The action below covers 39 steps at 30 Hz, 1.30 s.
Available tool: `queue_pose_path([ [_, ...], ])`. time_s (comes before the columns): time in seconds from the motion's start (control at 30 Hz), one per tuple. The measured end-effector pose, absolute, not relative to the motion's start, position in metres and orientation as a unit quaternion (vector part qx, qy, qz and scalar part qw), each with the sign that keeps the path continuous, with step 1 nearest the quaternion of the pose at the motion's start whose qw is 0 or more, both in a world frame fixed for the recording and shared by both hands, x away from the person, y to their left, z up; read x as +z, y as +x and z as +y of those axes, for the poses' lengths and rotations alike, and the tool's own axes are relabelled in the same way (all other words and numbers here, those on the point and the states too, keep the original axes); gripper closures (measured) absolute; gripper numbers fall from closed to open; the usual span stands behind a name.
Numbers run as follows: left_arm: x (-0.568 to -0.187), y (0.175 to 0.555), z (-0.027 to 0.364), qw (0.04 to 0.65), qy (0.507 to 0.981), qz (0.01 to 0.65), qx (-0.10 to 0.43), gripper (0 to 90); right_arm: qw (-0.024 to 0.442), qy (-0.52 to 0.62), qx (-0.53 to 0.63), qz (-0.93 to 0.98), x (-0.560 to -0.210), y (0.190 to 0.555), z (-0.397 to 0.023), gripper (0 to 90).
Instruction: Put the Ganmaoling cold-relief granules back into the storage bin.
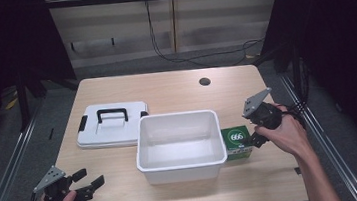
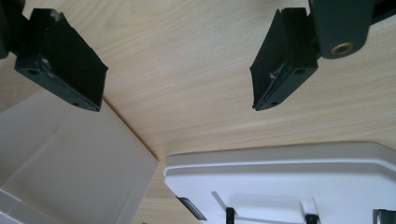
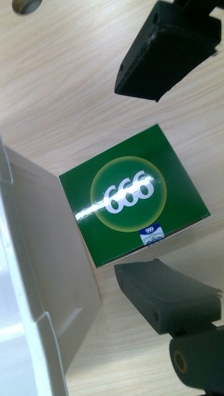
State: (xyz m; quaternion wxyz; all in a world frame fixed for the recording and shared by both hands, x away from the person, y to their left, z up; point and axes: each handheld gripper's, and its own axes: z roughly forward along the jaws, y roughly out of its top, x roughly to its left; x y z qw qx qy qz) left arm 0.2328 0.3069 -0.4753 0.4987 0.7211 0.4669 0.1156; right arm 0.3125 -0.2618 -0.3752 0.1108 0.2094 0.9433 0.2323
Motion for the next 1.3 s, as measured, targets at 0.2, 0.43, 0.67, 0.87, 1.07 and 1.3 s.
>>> queue_pose_path([
  [0.2, -0.475, 0.233, 0.306, 0.498, 0.723, 0.466, 0.114, 17.8, 0.088, 0.178, 0.204, 0.959, -0.381, 0.325, -0.255, 9.6],
  [0.43, -0.475, 0.233, 0.306, 0.498, 0.722, 0.466, 0.114, 17.8, 0.076, 0.159, 0.188, 0.966, -0.389, 0.335, -0.248, 9.4],
  [0.67, -0.475, 0.233, 0.306, 0.499, 0.722, 0.466, 0.114, 17.8, 0.069, 0.133, 0.17, 0.974, -0.395, 0.34, -0.241, 9.4],
  [0.87, -0.476, 0.233, 0.305, 0.498, 0.722, 0.466, 0.113, 17.8, 0.054, 0.116, 0.154, 0.98, -0.4, 0.341, -0.238, 9.4],
  [1.07, -0.476, 0.233, 0.306, 0.499, 0.722, 0.466, 0.112, 17.8, 0.036, 0.108, 0.147, 0.983, -0.402, 0.344, -0.237, 9.5],
  [1.3, -0.476, 0.233, 0.305, 0.499, 0.722, 0.466, 0.111, 17.8, 0.018, 0.099, 0.141, 0.985, -0.406, 0.347, -0.237, 9.5],
])
